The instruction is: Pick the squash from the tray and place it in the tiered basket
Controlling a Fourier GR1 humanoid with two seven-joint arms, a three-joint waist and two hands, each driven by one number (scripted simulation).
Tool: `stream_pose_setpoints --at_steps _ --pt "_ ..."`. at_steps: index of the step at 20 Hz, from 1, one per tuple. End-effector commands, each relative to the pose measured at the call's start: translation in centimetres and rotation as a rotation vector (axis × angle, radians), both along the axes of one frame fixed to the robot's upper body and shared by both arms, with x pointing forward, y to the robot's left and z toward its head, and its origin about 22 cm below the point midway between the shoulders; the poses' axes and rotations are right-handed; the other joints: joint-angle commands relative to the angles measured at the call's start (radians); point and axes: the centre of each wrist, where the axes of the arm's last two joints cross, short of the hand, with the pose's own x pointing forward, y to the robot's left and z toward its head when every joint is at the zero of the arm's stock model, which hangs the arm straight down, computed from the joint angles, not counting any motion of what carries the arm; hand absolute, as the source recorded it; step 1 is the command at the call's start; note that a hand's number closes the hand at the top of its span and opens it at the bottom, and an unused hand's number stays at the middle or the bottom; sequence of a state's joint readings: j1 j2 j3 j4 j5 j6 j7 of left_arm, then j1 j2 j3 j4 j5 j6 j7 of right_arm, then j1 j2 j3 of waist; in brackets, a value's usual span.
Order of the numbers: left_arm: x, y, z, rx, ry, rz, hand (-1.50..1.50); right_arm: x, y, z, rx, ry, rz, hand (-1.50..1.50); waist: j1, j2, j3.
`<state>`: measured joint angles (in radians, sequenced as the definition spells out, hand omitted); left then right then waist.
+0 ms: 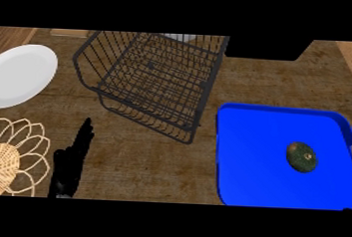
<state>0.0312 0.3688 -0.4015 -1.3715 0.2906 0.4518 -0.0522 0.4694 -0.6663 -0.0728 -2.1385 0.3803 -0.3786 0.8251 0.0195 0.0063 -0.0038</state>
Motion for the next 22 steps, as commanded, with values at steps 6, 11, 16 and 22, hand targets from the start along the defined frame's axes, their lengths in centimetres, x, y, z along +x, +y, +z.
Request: stream_pose_setpoints --at_steps 6,11,16,22 --pt "0.6 0.1 -0.1 0.005 0.004 0.004 0.0 4.5 6.1 -0.6 -0.12 0.133 -0.049 -1.5 -0.01 -0.005 0.003" --pt "1.2 -1.1 -0.8 0.009 -0.007 -0.011 0.0 7.7 5.5 -3.5 -0.154 0.309 -0.056 -1.5 -0.008 -0.002 0.003" --pt "1.4 0.5 -0.4 -0.011 0.006 0.013 0.0 9.5 7.1 -3.6 -0.122 0.366 -0.049 -1.5 -0.012 -0.004 0.003" --pt "0.6 1.6 1.0 0.0 0.007 0.011 0.0 10.7 7.8 -3.5 -0.091 0.367 -0.019 -1.5 -0.015 -0.007 0.004"
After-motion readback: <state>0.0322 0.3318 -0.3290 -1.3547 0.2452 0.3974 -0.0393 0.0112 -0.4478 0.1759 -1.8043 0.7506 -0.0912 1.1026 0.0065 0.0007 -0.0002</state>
